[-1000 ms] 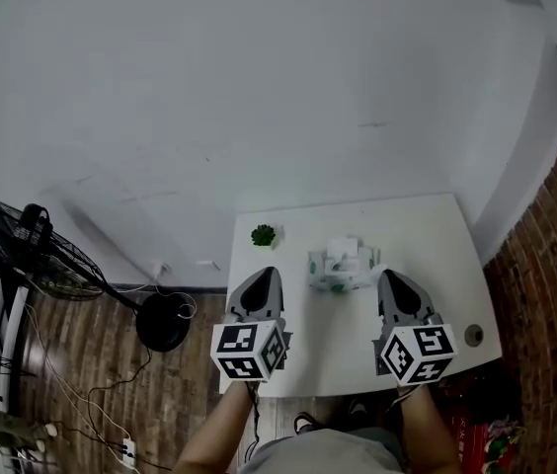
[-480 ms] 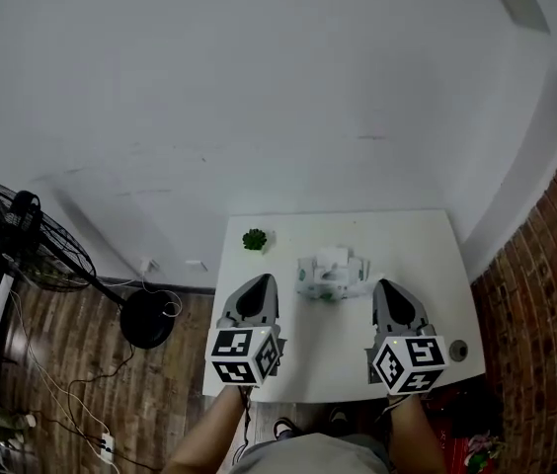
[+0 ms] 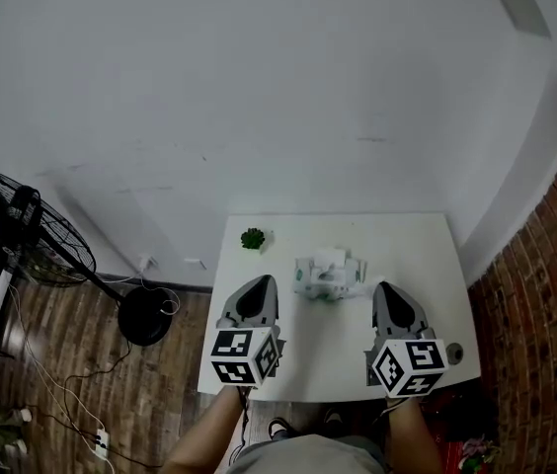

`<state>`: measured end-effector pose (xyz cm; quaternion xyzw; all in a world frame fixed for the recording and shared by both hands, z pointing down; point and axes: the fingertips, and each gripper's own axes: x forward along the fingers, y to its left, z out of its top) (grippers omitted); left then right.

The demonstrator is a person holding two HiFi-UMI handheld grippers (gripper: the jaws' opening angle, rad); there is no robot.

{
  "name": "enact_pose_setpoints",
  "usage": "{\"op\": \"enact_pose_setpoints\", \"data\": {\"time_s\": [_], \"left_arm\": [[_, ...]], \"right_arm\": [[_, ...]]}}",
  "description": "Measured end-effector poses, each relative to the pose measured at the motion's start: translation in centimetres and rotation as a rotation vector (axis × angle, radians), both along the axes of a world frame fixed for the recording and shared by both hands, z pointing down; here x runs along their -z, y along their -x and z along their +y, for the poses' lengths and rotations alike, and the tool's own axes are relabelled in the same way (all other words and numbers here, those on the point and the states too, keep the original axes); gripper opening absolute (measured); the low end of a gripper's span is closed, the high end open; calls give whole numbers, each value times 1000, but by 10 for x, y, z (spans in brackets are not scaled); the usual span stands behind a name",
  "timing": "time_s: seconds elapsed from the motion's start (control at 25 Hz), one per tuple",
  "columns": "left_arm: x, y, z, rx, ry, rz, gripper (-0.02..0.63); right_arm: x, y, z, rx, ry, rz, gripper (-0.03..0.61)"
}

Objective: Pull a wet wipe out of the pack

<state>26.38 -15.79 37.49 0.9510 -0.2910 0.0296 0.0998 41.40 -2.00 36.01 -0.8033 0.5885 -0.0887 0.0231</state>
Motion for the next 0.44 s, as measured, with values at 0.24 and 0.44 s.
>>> {"op": "enact_pose_setpoints", "data": {"time_s": [0.24,0.44], "left_arm": [[-1,0,9,0,4,2,3],[-3,3,13,3,10,-2,3]], "right_arm": [[-1,0,9,-3,2,-3,2],[-2,1,15,-9,4,-6,2]]}}
